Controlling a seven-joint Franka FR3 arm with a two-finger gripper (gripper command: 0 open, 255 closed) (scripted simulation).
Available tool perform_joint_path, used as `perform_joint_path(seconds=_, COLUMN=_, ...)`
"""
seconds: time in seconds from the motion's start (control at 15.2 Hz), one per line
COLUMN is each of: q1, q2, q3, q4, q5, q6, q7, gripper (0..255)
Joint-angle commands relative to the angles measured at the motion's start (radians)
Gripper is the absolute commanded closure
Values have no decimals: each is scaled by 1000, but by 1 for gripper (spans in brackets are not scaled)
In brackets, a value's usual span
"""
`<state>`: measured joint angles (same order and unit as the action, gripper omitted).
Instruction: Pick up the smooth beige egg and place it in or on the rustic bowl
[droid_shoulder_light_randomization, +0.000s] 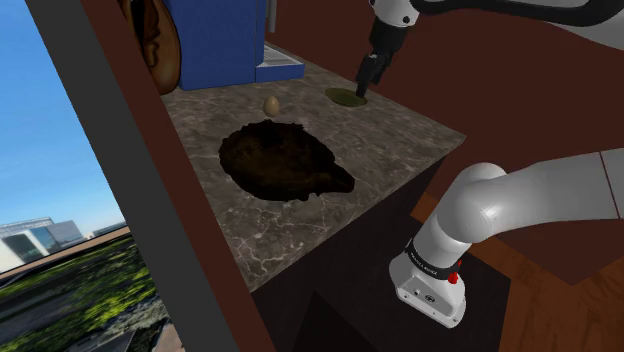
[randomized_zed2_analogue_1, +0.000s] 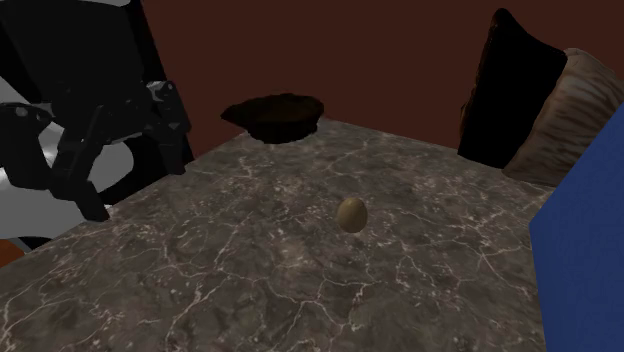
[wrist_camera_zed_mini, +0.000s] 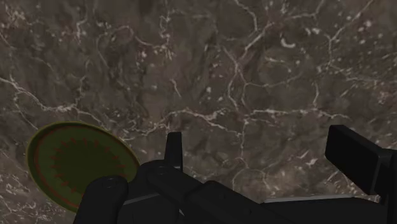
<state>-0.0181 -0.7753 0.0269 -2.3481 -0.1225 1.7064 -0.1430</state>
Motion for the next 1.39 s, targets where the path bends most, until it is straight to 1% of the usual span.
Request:
perform_joint_path(seconds=0.0, q1=0, q2=0, q3=0, q4=0, q5=0, q6=0, q7=0, gripper=0)
perform_joint_path(seconds=0.33, q1=27, q2=151, q3=71, q4=62, q5=0, q6=88, q7=41, gripper=0)
perform_joint_path(seconds=0.66, q1=45, q2=311, q3=142, q4=150, q5=-20, q6=157, q7=86, gripper=0)
perform_joint_path(seconds=0.99, q1=59, q2=477, q3=212, q4=261, q5=-66, q6=202, q7=137, gripper=0)
perform_joint_path(seconds=1.25, q1=73, q2=616, q3=266, q4=368, q5=-123, q6=218, q7=183, gripper=0)
perform_joint_path(seconds=1.32, q1=74, q2=618, q3=266, q4=369, q5=-124, q6=218, q7=184, gripper=0)
